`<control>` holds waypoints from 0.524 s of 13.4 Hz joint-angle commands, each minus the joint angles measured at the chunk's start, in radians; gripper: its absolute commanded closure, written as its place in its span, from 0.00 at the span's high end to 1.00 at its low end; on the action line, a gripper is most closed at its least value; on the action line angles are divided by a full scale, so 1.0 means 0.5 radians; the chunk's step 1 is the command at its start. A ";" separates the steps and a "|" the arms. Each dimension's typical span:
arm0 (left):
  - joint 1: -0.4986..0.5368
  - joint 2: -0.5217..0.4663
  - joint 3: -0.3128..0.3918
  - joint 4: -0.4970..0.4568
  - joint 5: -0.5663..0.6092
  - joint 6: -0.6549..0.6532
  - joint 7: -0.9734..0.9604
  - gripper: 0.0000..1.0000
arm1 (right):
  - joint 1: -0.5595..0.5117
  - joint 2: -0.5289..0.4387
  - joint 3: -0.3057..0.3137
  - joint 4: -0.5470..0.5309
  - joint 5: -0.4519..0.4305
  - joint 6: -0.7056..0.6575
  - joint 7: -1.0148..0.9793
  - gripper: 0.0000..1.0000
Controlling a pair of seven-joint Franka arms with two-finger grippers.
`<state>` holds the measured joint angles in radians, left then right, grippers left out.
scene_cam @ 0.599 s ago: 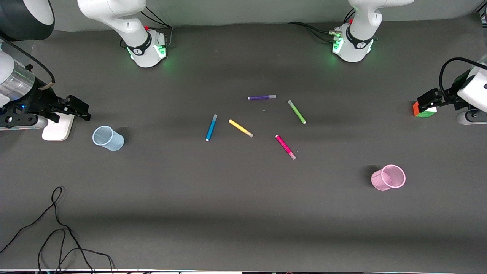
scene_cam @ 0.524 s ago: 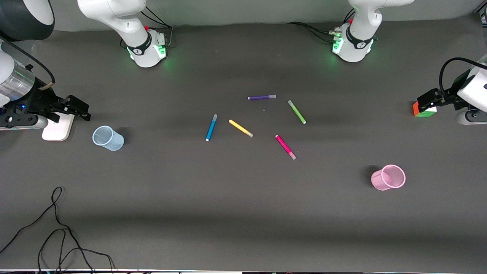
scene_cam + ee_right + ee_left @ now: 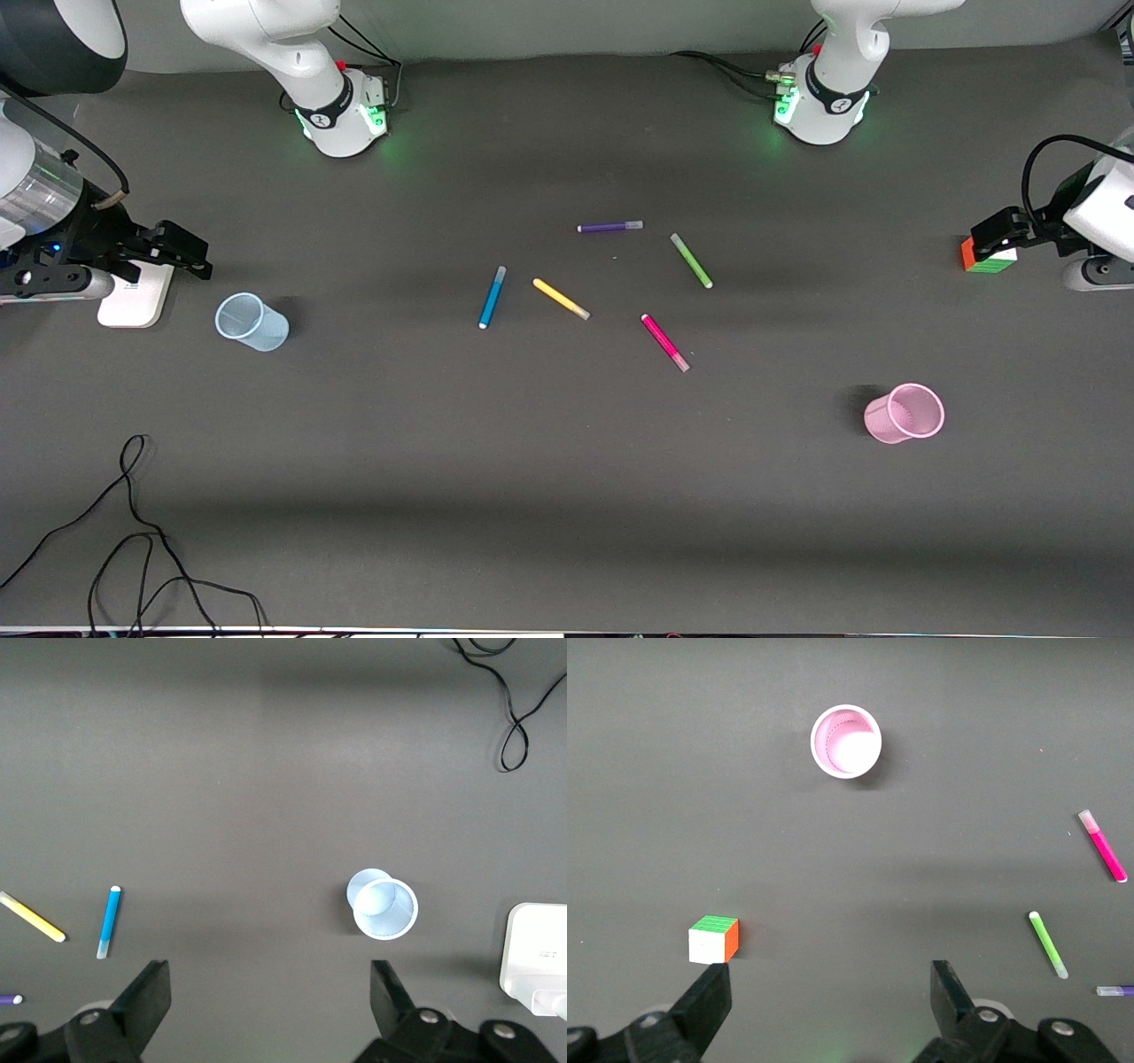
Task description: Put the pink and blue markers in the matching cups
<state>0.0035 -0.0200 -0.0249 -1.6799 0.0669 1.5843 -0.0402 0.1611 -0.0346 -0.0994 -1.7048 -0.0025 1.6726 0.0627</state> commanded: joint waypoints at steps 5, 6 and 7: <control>-0.386 0.220 0.007 -0.003 -0.008 -0.021 -0.452 1.00 | 0.049 0.035 -0.004 0.004 0.020 -0.010 0.043 1.00; -0.463 0.297 0.004 0.013 -0.005 0.028 -0.587 1.00 | 0.079 0.072 -0.001 0.004 0.020 -0.010 0.046 1.00; -0.522 0.380 0.007 0.019 -0.008 0.113 -0.704 1.00 | 0.119 0.136 -0.001 0.010 0.023 -0.010 0.050 1.00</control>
<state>-0.1875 0.0943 -0.0350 -1.6931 0.0619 1.5955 -0.2732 0.1838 -0.0169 -0.0977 -1.7094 -0.0013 1.6711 0.0627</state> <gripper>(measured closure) 0.000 0.000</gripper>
